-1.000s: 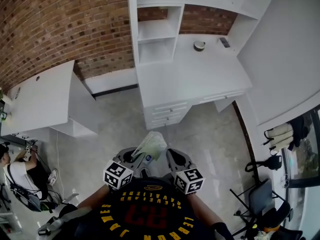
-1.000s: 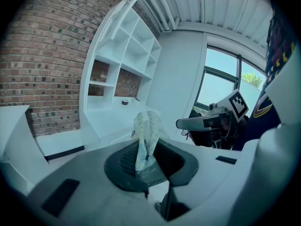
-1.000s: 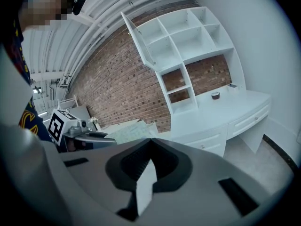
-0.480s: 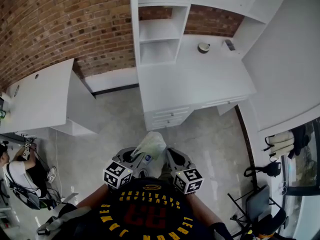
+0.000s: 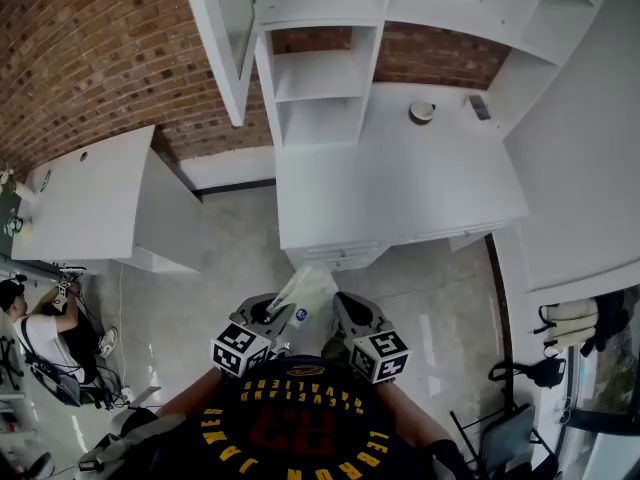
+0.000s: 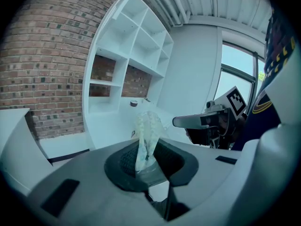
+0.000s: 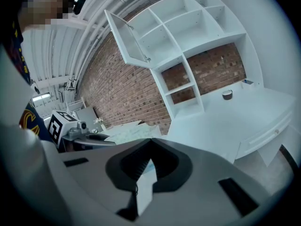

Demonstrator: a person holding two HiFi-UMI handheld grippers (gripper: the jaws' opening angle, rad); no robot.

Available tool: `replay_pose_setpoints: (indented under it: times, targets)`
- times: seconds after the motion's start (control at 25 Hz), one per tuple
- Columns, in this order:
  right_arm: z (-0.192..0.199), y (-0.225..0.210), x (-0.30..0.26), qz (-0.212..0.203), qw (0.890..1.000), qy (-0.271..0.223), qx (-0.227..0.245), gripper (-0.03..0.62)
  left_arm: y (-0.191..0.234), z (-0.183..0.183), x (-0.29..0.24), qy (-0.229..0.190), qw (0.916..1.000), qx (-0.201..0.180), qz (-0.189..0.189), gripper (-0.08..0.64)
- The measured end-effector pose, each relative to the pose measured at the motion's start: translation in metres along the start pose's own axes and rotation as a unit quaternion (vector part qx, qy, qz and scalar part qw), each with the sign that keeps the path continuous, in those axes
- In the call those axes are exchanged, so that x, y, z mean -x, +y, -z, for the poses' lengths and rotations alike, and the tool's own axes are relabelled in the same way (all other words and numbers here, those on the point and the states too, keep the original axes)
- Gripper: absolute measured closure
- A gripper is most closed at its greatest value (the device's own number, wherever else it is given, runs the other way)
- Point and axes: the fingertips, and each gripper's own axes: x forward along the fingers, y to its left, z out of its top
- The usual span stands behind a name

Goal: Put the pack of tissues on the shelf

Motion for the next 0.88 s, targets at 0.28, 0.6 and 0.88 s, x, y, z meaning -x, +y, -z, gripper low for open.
replay_pose_setpoints:
  times: [0.28, 0.6, 0.88]
  targets:
    - [-0.032, -0.056, -0.013, -0.039, 0.999, 0.012, -0.001, 0.603, 0.003, -0.033, -0.047, 0.002, 0.999, 0.009, -0.043, 0.5]
    - [-0.053, -0.099, -0.024, -0.083, 0.996, 0.022, 0.0, 0.603, 0.003, -0.057, -0.081, 0.005, 0.9953, 0.027, -0.093, 0.5]
    - [-0.064, -0.12, -0.036, -0.092, 0.994, 0.044, -0.026, 0.603, 0.012, -0.071, -0.101, 0.02, 0.9941, 0.036, -0.1, 0.5]
